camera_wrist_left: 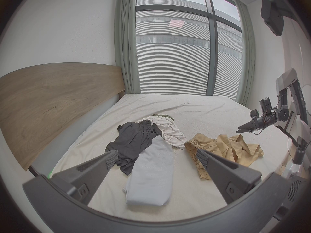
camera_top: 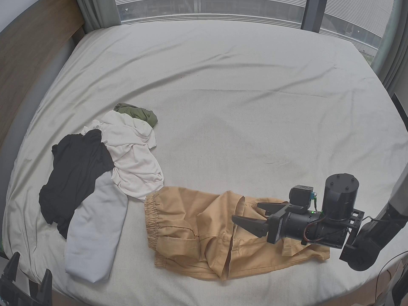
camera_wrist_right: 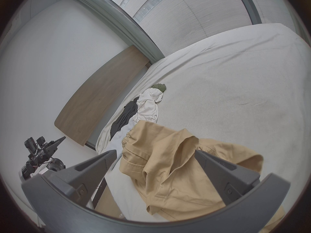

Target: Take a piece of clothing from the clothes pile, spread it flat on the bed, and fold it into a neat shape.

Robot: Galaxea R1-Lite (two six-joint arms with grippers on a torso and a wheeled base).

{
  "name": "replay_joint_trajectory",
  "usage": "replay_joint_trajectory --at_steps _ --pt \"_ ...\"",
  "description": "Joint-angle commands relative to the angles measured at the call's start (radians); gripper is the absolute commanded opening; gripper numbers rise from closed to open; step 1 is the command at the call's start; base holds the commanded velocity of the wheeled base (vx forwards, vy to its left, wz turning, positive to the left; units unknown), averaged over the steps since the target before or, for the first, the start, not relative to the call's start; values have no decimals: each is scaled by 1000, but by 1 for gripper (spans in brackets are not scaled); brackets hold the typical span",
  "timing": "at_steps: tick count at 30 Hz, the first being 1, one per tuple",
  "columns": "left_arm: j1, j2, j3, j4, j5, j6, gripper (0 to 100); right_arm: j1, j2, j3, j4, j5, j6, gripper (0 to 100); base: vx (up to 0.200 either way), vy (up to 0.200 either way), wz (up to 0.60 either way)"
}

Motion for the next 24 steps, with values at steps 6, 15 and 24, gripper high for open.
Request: replay_joint_trajectory --at_steps 6,15,24 --pt "1 -15 18 0 0 -1 100 13 114 -69 3 -4 1 100 0 0 0" --pt "1 -15 18 0 0 -1 100 25 192 -144 4 -8 -2 100 0 0 0" --pt "1 -15 18 0 0 -1 100 18 229 -175 4 -8 -4 100 0 0 0"
